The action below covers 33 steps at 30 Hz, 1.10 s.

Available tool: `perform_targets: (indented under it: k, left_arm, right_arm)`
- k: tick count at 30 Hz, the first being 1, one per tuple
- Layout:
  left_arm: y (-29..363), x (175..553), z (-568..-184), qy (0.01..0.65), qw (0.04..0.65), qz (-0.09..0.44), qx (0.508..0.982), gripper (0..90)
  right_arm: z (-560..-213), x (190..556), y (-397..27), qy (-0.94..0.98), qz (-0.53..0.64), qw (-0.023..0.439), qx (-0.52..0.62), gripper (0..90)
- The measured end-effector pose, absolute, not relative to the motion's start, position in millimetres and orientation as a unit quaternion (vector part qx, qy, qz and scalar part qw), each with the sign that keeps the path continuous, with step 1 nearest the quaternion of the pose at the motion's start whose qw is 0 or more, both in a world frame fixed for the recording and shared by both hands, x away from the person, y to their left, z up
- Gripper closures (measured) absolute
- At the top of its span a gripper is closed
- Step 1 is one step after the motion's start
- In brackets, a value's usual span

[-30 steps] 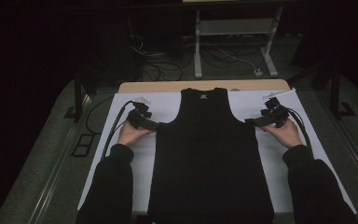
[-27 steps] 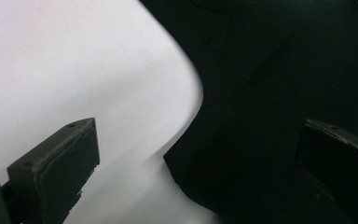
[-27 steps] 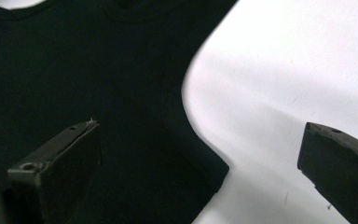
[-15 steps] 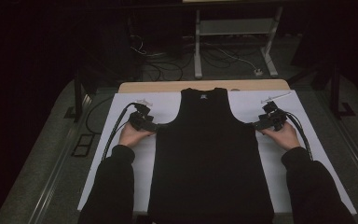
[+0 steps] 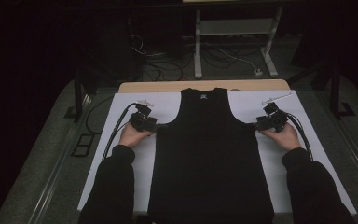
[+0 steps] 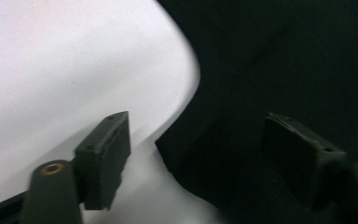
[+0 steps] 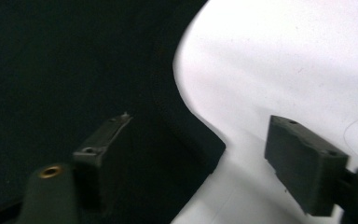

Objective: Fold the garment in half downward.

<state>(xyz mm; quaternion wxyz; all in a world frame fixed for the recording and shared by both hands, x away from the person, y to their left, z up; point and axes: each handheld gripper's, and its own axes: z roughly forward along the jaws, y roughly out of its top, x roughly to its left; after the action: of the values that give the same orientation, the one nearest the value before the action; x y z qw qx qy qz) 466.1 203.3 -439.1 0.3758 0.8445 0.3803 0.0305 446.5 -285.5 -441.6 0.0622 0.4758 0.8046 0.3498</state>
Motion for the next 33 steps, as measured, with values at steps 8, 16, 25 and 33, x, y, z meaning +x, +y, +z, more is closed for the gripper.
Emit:
perform_targets:
  k: [8,16,25,33]
  left_arm:
    - [204,466,-439,0.384,0.362,0.042,0.848,40.1]
    - [196,463,-443,0.383,0.361,0.052,0.849,57.2]
    - [197,463,-445,0.393,0.367,0.05,0.842,77.8]
    - [199,457,-448,0.413,0.394,0.044,0.82,84.8]
  right_arm:
    - [-445,447,-283,0.804,0.336,0.072,0.485,45.9]
    - [-445,444,-275,0.811,0.33,0.09,0.476,65.2]
    - [-445,440,-269,0.812,0.324,0.086,0.477,81.9]
    - [-444,437,-274,0.789,0.346,0.065,0.503,83.7]
